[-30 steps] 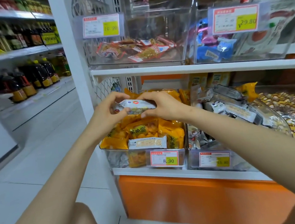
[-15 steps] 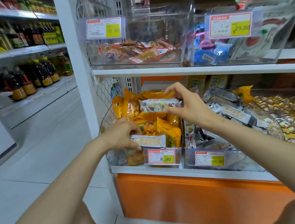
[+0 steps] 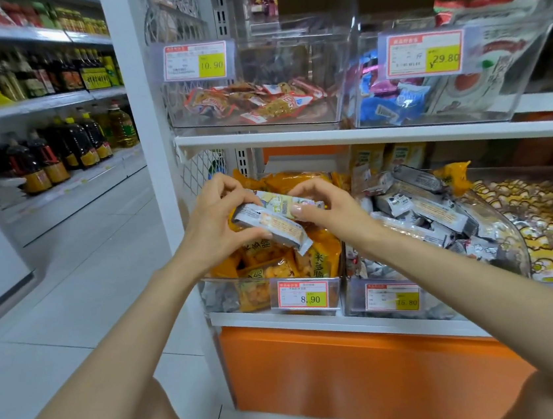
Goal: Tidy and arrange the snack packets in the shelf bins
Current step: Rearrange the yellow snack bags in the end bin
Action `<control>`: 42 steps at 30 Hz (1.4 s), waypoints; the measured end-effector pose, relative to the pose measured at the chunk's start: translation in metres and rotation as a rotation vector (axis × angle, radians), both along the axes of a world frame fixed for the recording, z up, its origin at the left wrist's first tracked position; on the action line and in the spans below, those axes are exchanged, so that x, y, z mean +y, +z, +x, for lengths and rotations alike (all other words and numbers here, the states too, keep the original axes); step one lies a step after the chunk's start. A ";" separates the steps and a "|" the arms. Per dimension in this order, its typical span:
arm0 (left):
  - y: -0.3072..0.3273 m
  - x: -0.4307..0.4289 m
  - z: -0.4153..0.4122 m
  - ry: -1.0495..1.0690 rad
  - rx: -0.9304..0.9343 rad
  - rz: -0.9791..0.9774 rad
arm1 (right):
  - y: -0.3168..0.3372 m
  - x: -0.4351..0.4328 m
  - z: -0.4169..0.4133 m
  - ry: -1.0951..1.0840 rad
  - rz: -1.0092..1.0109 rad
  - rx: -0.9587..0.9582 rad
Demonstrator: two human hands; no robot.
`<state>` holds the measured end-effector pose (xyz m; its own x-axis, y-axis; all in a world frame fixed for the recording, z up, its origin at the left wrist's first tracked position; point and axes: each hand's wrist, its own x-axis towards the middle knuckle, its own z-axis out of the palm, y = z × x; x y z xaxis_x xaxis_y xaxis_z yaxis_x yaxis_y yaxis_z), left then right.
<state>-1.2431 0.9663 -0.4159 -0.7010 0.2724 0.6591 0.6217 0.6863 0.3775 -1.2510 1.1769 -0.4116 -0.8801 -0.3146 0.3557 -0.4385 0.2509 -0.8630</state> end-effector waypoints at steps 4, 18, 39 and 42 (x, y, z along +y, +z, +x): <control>0.003 0.002 -0.001 0.000 -0.016 0.170 | 0.006 -0.001 0.007 0.077 -0.105 -0.054; -0.005 0.016 -0.006 0.093 -0.087 0.102 | -0.017 0.093 -0.015 -0.553 0.548 0.517; -0.020 0.059 -0.005 -0.082 -0.262 -0.322 | -0.013 0.101 -0.021 -0.897 0.867 0.431; -0.023 0.066 -0.007 -0.066 -0.223 -0.468 | -0.015 0.106 -0.024 -0.897 0.864 0.512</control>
